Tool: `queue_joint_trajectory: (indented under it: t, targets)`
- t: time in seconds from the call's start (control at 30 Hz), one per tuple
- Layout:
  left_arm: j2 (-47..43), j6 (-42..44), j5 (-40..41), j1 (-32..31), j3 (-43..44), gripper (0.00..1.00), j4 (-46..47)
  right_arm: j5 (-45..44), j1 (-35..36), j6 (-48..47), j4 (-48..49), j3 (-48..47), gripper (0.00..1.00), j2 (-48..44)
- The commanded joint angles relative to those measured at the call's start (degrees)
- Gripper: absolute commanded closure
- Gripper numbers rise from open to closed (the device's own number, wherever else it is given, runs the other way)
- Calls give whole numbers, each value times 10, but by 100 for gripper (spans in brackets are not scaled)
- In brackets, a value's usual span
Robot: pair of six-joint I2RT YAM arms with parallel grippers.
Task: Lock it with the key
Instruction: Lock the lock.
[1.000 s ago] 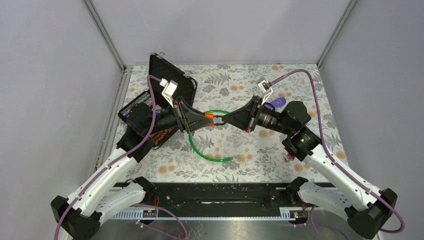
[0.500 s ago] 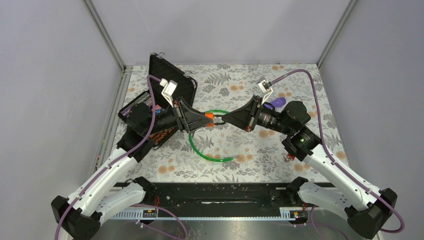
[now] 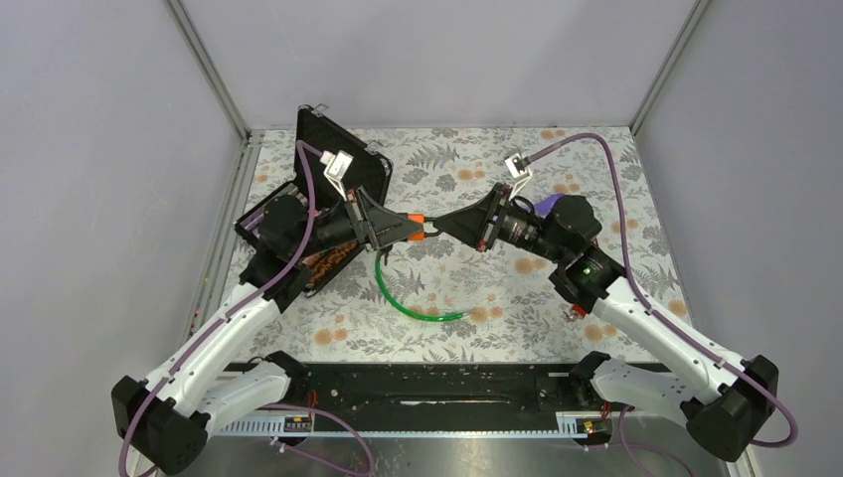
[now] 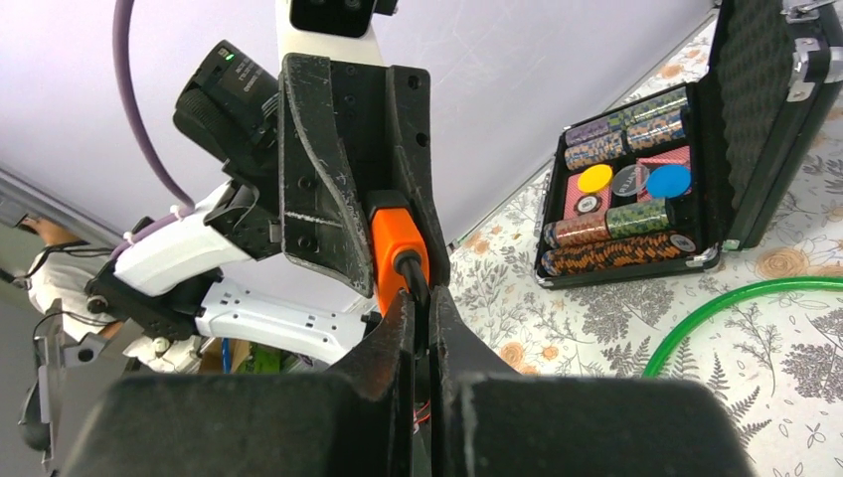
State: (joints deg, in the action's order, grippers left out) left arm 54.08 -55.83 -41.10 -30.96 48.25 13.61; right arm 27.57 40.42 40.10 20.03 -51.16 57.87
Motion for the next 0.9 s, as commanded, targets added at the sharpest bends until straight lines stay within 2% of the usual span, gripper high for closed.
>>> queue_joint_trajectory:
  t: [0.0,0.43,0.53,0.7,0.73,0.87]
  targets:
    - [23,6,-24,-21,17,100,20,-5,47,24,76,-32,100,35]
    - [58,29,-18,-52,-3,100,5,2,77,62,136,-60,100,71]
    - [46,58,0,-44,12,100,-37,-14,77,39,100,-51,100,52]
    - [22,93,-5,-8,41,100,-86,-47,62,-50,-36,-42,100,1]
    - [18,104,-7,-2,47,91,-96,-48,54,-60,-58,-38,100,-8]
    - [3,163,-18,17,60,30,-126,-41,28,-119,-127,-29,100,-40]
